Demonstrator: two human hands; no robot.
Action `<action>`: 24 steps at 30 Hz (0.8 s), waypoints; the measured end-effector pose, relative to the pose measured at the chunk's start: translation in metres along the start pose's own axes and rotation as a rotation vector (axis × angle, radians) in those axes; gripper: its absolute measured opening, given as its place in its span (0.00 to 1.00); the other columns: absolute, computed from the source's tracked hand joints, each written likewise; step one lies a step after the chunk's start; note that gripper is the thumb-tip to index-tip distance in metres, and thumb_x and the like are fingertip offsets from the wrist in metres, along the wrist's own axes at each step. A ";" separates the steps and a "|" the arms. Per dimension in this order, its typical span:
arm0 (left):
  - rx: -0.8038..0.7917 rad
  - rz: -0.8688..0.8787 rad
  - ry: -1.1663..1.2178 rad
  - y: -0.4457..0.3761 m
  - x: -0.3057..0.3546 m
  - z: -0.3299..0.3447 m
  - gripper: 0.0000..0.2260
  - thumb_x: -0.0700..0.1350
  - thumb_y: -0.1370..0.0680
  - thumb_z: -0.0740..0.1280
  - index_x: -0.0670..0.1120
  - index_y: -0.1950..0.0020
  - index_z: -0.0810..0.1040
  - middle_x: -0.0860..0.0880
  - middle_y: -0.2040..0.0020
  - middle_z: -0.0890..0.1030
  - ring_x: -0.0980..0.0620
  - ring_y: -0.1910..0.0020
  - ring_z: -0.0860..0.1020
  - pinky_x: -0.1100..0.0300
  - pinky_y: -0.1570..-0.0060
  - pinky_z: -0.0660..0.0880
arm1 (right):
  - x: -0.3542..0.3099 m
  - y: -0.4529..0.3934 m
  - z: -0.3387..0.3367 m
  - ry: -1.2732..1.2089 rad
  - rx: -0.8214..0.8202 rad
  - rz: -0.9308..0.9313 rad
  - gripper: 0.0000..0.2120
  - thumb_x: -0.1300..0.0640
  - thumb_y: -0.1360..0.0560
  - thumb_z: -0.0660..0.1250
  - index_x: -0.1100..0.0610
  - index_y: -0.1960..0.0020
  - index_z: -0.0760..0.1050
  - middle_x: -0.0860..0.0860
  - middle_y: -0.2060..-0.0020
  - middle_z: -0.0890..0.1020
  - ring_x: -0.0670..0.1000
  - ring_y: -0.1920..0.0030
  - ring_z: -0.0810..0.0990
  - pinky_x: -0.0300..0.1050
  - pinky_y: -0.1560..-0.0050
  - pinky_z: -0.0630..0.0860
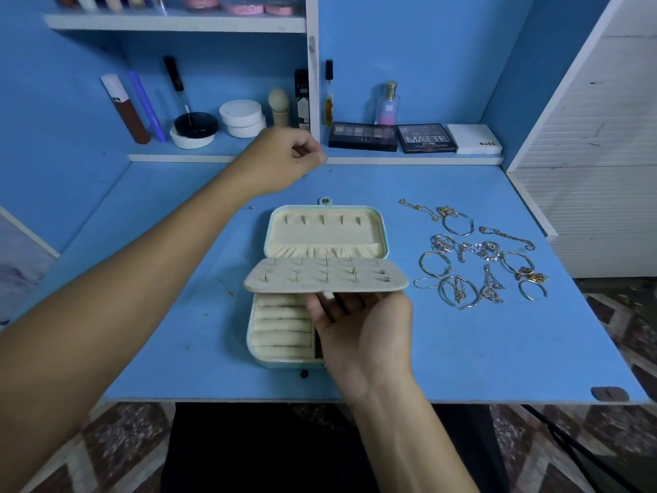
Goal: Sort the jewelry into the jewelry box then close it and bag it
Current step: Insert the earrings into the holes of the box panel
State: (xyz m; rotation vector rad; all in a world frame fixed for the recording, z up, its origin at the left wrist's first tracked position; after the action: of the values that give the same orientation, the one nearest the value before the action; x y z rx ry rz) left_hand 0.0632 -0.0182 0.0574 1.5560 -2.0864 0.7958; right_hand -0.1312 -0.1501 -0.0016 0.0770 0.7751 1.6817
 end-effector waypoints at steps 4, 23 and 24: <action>-0.217 0.035 0.048 0.026 0.016 -0.002 0.03 0.50 0.21 0.70 0.52 0.52 0.82 0.51 0.56 0.84 0.55 0.57 0.81 0.51 0.45 0.77 | 0.000 0.000 0.001 0.010 -0.001 -0.001 0.17 0.57 0.19 0.58 0.63 0.37 0.78 0.57 0.52 0.85 0.58 0.52 0.83 0.54 0.46 0.82; -0.587 0.035 0.084 0.078 0.026 0.014 0.04 0.48 0.22 0.71 0.51 0.50 0.84 0.51 0.57 0.85 0.55 0.54 0.83 0.56 0.44 0.76 | -0.001 -0.001 0.001 0.026 -0.011 0.001 0.17 0.55 0.18 0.57 0.61 0.39 0.80 0.57 0.51 0.86 0.58 0.49 0.84 0.52 0.49 0.82; -0.589 0.037 0.081 0.078 0.026 0.014 0.04 0.48 0.22 0.71 0.51 0.50 0.84 0.51 0.56 0.85 0.54 0.53 0.83 0.56 0.44 0.76 | -0.001 -0.001 0.001 0.025 -0.014 0.002 0.17 0.54 0.18 0.57 0.60 0.40 0.81 0.57 0.51 0.86 0.58 0.47 0.84 0.52 0.48 0.82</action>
State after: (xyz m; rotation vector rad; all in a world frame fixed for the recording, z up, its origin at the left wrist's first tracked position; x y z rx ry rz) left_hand -0.0187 -0.0298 0.0480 1.1436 -2.0407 0.2087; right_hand -0.1297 -0.1500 -0.0008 0.0472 0.7826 1.6926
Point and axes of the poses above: each hand's wrist, its own y-axis away from the middle knuckle, its own z-axis out of the palm, x = y × z, the point moved 4 cm from there along -y, towards the middle knuckle
